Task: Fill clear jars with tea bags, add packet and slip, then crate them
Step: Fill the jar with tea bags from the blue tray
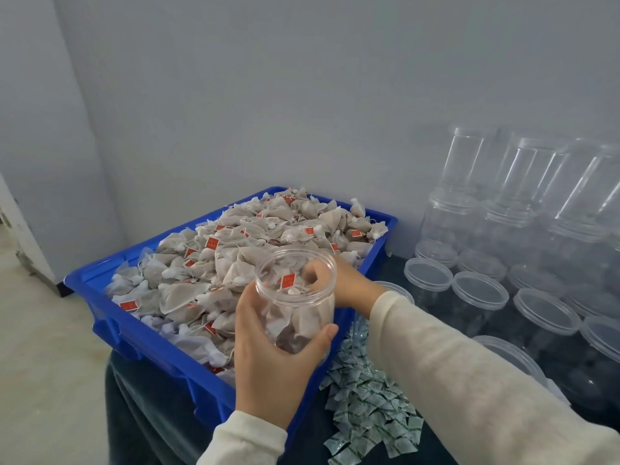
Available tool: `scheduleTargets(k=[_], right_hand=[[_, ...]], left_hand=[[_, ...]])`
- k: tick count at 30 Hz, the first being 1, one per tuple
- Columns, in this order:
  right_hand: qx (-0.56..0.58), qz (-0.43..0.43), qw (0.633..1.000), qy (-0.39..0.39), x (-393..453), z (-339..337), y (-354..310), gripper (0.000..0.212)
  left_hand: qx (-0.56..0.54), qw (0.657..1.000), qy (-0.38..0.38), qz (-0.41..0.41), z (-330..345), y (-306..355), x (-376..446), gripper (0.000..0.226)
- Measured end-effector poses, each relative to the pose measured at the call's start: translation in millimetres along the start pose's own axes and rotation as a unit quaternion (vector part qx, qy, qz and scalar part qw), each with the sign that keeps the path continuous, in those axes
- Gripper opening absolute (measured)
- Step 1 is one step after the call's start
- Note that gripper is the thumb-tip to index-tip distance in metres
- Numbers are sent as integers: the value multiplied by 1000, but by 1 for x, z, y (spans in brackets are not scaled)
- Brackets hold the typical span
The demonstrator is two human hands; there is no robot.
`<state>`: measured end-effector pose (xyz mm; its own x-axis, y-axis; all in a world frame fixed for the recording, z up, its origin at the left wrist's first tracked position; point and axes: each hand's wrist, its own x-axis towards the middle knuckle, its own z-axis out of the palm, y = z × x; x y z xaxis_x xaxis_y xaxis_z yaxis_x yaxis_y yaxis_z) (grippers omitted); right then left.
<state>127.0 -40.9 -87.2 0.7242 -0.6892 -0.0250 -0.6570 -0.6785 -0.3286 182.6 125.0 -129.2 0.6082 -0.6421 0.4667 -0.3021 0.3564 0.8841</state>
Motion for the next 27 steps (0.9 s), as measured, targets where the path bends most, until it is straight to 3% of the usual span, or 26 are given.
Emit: scheduleTargets(k=[4, 8, 14, 21, 27], right_hand=[[75, -14, 995, 61, -13, -30, 1, 6], [203, -21, 974, 104, -30, -64, -1, 24], [333, -45, 933, 131, -53, -101, -18, 15], [294, -79, 939, 162, -76, -127, -34, 7], [229, -89, 961, 130, -88, -133, -44, 1]], left_hand=[[7, 1000, -5, -2, 0, -3, -1, 98], [23, 1000, -12, -7, 1, -3, -1, 96], [30, 999, -21, -17, 0, -1, -2, 101], [57, 997, -36, -33, 0, -3, -1, 110], [80, 996, -35, -37, 0, -2, -3, 116]])
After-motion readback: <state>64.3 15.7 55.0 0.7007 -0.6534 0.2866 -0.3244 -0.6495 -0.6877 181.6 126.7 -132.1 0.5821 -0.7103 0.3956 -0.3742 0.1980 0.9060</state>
